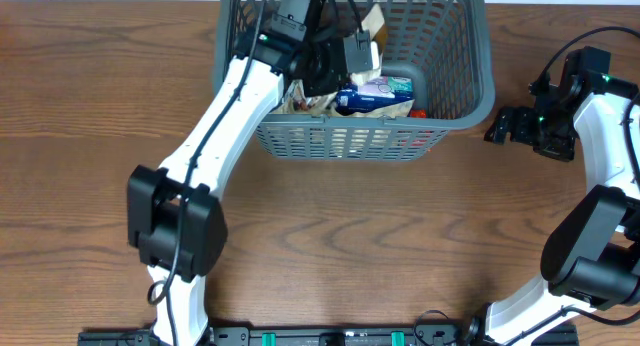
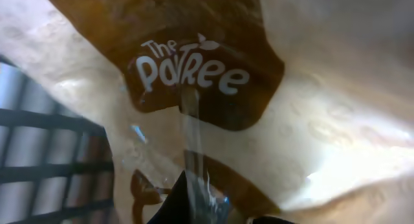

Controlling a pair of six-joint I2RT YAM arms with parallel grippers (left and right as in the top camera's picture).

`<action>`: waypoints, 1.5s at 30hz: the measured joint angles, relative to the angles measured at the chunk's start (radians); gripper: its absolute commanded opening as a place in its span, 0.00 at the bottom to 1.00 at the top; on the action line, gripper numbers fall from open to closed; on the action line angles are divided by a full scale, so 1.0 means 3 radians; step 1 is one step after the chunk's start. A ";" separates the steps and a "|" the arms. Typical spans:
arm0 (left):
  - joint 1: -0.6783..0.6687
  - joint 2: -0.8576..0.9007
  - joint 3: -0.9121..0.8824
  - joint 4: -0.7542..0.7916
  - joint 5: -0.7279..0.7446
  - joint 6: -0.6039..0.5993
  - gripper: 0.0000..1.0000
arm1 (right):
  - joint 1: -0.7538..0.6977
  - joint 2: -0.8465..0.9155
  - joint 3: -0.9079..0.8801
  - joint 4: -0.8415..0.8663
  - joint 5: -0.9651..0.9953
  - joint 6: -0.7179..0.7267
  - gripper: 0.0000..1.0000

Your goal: Pack container

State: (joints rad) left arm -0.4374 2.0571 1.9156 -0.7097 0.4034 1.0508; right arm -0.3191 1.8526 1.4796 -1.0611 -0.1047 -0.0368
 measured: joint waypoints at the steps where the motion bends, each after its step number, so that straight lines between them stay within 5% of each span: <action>1: 0.0005 0.0024 0.0000 -0.0043 -0.0006 -0.0004 0.06 | 0.0000 0.0000 0.0000 -0.0001 0.0000 0.0000 0.99; 6: 0.0047 0.0058 0.0000 -0.0244 -0.0008 -0.0013 0.09 | 0.0000 0.0000 0.0000 0.0000 0.0000 0.0000 0.99; 10: 0.0066 0.0060 0.0001 -0.0333 -0.0001 -0.0028 0.98 | 0.0000 0.0000 0.0000 0.0003 0.0000 0.0000 0.99; 26: 0.0108 -0.0024 0.0000 -0.0519 -0.0142 -0.0649 0.98 | 0.0000 0.0000 0.0000 0.0003 0.0000 -0.0001 0.99; 35: 0.0118 -0.1024 0.0000 -0.0514 -0.0656 -0.0760 0.98 | 0.0000 0.0000 0.0065 0.0072 0.0001 0.0000 0.99; 45: 0.0594 -0.1681 0.0003 -0.0441 -0.1141 -0.1378 0.99 | 0.0022 0.0000 0.1362 -0.0164 -0.0048 -0.0116 0.99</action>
State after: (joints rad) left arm -0.2592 1.5528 1.9163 -0.8421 0.0612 0.6373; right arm -0.3126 1.8526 1.8881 -1.1103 -0.1192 -0.0715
